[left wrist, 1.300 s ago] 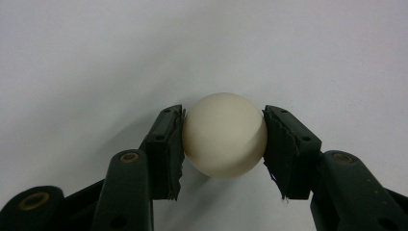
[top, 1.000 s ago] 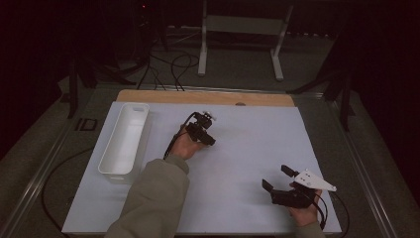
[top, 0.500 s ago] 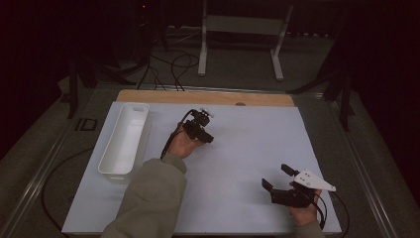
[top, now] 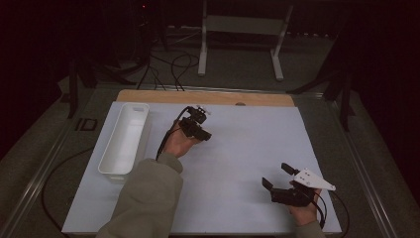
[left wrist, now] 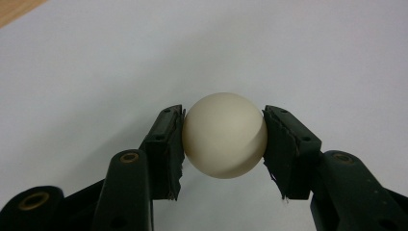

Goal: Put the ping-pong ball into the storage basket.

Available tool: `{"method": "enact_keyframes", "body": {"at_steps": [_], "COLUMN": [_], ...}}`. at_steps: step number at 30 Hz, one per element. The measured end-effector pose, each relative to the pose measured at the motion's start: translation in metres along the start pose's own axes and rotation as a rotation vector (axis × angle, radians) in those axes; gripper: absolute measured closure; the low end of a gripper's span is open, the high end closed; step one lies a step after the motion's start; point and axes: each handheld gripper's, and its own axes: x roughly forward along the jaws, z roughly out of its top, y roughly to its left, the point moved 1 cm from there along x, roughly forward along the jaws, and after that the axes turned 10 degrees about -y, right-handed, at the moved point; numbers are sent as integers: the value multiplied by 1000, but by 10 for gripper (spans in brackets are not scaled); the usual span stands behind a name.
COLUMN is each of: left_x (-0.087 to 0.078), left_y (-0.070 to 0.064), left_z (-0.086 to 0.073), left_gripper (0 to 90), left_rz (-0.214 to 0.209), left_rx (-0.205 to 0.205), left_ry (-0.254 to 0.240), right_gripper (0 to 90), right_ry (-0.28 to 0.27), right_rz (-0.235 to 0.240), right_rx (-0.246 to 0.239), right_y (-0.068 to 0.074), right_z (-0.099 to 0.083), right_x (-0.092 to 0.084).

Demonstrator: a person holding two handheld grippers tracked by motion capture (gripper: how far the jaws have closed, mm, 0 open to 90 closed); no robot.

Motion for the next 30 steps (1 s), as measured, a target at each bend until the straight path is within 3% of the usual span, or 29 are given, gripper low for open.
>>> {"method": "enact_keyframes", "body": {"at_steps": [30], "left_x": [-29], "left_y": [0], "left_z": [4], "left_gripper": [515], "left_rz": [15], "left_rx": [-2], "left_ry": [-18], "right_gripper": [69], "right_ry": [3], "right_rz": [-7], "right_rx": [-5], "right_y": [0], "right_z": [-1], "right_x": [1]}}
